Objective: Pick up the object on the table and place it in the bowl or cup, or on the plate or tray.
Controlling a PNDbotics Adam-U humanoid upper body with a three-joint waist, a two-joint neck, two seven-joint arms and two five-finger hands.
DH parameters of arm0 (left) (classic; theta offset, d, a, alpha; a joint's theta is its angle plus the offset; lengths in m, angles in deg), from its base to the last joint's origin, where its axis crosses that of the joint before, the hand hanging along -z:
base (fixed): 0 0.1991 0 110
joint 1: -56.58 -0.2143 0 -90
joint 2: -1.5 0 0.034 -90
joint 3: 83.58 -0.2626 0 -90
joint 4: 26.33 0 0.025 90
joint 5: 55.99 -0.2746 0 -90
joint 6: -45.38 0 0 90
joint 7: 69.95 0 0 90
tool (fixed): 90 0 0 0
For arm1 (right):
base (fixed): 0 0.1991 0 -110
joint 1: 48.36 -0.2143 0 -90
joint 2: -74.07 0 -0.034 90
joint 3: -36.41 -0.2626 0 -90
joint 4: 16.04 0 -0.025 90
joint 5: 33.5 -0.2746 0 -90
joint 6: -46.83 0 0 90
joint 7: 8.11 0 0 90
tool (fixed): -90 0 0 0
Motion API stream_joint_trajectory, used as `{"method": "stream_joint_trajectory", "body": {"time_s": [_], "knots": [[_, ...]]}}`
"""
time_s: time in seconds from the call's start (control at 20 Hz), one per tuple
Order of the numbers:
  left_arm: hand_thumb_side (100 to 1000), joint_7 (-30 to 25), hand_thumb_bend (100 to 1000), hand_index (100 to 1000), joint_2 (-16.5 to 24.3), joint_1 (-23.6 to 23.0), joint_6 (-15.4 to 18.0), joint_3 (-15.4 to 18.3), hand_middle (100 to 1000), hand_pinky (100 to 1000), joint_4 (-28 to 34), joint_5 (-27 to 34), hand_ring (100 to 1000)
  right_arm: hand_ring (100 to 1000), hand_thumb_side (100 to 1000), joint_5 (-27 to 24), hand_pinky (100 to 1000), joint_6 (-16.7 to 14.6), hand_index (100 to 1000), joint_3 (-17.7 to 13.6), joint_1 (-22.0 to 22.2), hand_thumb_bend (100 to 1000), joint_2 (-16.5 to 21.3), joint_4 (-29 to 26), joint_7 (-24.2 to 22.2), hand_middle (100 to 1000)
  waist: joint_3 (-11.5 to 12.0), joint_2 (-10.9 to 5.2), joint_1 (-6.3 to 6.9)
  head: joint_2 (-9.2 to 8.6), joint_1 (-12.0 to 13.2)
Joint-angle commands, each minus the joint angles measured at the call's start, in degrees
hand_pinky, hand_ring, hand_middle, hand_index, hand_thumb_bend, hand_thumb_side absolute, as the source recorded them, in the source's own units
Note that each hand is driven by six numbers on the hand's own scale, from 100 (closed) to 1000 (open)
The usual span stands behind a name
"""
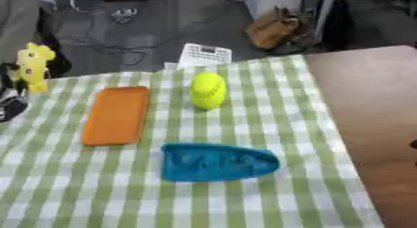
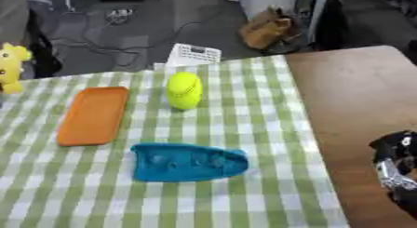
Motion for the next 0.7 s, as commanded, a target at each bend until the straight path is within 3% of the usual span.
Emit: {"method": "stream_joint_trajectory", "body": {"time_s": [0.05,0.45,0.7], "knots": [[100,-1.94,107,533,0.74,0.75,1.69,-1.38,432,577,5.49,-2.38,509,537,603,-0.05,374,0.13,702,-0.54,-0.26,100,1.31,-1.36,0.0,632,0.12,-2.66,-0.83,-0.18,-0.05],[102,-9.4,167,547,-1.22,-0.16,9.07,-8.48,447,595,11.42,-6.81,537,537,603,0.06,374,0.13,703,-0.53,-0.46,100,1.5,-1.36,-0.15,631,0.29,-2.86,-0.95,-0.3,-0.17],[175,-14.02,189,571,-1.34,-1.67,13.68,-11.02,479,606,11.35,-10.88,569,538,604,0.06,374,0.16,703,-0.59,-0.34,100,1.51,-1.36,-0.12,631,0.48,-2.88,-1.11,-0.22,-0.3]]}}
